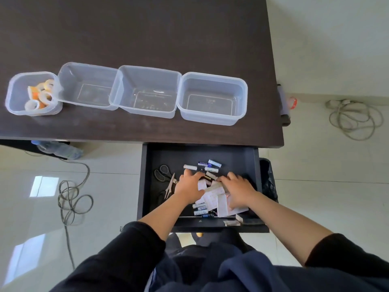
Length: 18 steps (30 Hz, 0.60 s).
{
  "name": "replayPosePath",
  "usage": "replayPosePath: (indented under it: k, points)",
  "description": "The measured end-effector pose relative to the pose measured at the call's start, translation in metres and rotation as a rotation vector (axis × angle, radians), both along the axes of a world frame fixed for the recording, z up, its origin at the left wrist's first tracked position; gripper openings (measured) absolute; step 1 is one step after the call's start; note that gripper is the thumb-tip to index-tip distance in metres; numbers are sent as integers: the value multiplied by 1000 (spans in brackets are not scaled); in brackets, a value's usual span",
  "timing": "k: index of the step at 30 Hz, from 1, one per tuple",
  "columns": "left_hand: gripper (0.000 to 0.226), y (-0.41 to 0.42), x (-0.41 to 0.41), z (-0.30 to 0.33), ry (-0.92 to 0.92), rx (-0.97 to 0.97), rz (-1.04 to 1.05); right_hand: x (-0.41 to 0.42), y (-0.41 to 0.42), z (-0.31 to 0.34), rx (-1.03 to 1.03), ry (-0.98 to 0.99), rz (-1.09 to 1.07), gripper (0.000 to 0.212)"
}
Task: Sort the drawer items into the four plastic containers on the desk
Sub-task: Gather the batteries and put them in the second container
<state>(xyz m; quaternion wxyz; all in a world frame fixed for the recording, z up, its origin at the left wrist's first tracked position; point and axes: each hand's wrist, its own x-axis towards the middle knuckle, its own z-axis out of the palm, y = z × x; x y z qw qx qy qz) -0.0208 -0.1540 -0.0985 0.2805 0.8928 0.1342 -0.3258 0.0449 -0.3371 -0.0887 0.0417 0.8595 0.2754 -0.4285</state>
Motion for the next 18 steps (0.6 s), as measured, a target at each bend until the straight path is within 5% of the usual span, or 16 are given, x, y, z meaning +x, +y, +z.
replayPosePath:
  k: [12, 18]
  points:
    - [41, -1, -8, 7, -34, -141, 18, 0, -11, 5, 133, 175, -67, 61]
    - [43, 2, -18, 9, 13, -187, 40, 4, -4, 10, 197, 268, -95, 75]
